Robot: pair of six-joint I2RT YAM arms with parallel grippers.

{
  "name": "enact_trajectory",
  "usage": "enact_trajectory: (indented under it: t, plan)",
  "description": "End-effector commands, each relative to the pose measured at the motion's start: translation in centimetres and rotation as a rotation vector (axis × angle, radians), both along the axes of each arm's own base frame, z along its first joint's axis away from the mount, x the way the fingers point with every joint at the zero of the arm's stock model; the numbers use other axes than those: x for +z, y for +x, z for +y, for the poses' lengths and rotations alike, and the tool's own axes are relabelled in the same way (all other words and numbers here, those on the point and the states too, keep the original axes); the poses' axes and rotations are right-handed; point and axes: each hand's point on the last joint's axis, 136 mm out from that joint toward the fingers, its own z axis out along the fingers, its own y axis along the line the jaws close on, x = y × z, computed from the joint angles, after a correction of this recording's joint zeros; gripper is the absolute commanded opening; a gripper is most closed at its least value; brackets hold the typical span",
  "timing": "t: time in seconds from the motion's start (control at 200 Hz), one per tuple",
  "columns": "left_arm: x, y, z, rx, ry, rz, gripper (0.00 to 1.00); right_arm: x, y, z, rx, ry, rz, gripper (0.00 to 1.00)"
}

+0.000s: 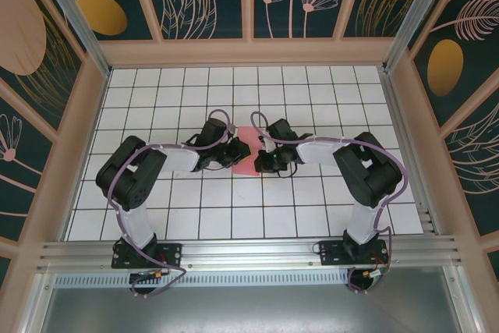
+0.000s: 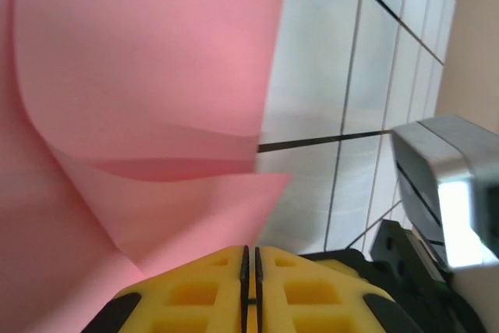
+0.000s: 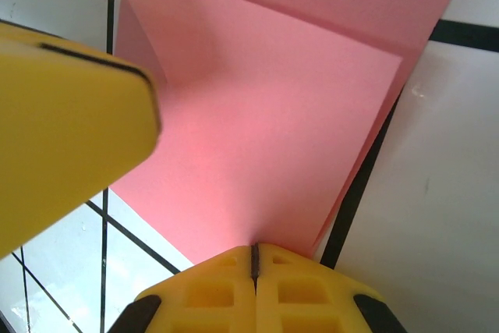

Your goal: Fold a paper plane with a square sheet of paper (pick it up from the middle)

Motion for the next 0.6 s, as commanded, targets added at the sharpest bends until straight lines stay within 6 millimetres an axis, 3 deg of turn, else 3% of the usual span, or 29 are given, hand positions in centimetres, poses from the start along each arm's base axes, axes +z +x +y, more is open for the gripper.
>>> enact_trajectory:
  t: [0.0, 0.37, 0.595]
  plan:
    - [0.3, -0.7, 0.0, -0.022, -0.025, -0.016, 0.13, -3.5, -1.5, -2.7, -0.043, -0.134, 0.087, 0.06]
    - [-1.6, -2.2, -1.4, -0.062, -0.014, 0.038, 0.08, -3.7, -1.5, -2.7, -0.048, -0.14, 0.095, 0.05]
    - [-3.0, -2.4, -1.1, -0.043, 0.016, 0.071, 0.08, -4.0, -1.8, -2.9, -0.045, -0.148, 0.104, 0.05]
